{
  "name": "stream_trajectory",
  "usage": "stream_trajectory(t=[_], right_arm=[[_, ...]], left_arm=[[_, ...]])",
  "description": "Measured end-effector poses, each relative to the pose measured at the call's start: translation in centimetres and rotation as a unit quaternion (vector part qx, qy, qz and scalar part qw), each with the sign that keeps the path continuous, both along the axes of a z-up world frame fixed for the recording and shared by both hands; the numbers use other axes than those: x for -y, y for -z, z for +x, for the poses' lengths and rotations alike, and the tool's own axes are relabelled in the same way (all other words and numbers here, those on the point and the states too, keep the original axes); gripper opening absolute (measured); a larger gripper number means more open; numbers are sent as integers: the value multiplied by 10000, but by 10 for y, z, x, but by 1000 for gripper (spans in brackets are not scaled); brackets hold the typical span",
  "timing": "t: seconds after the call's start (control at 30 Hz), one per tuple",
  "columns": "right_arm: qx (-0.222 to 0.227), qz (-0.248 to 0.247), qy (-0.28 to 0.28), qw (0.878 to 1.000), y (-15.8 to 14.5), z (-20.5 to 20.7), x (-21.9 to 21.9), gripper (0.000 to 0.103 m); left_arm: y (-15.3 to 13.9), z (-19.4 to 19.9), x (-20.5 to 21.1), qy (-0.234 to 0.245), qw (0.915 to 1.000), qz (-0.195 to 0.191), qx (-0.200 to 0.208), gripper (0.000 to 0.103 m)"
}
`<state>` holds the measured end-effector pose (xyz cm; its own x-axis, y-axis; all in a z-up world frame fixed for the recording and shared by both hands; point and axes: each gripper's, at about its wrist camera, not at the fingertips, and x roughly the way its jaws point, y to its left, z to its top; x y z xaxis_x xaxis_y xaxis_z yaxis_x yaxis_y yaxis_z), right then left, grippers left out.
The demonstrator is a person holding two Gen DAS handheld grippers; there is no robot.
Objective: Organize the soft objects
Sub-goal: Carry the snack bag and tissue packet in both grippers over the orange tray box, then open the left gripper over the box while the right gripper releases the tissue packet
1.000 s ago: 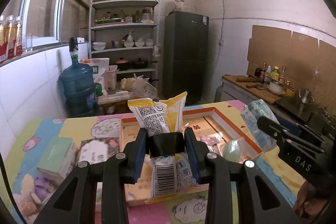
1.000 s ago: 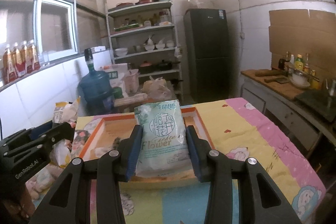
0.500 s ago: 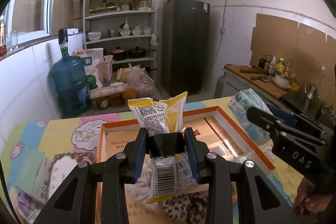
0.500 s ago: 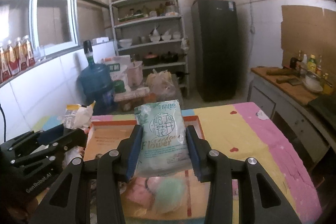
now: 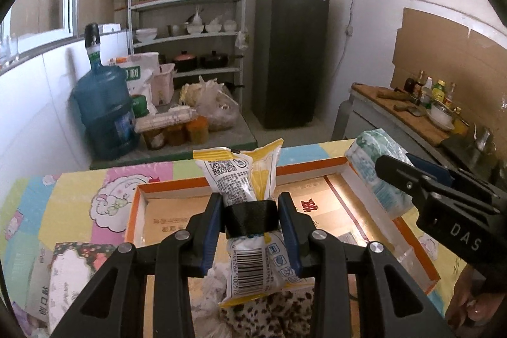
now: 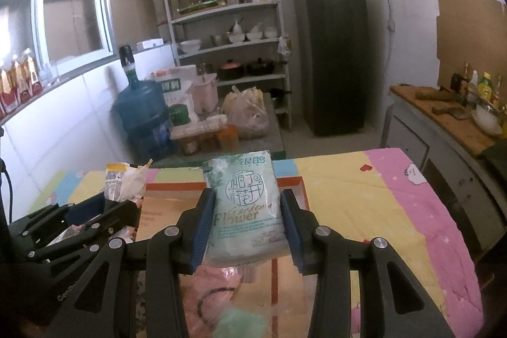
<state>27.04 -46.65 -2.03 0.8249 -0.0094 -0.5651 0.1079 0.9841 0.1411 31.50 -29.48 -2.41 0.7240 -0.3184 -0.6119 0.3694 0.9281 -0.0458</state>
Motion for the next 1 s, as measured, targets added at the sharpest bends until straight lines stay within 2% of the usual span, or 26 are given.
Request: stream_trajectory(t=[0.43,0.7,1.0], right_arm=[[-620,221,-101,9978,32,25,8,44],[-916,115,-150,9956,43,27,6,44],[-1130,32,-187,9934,52,32,2,44]], left_arm=[[27,24,11,84,9974,54,-708,36],[44,34,12,143,9930,-48,-1170,36],[44,33,12,140,9918,-119,-1263,42]])
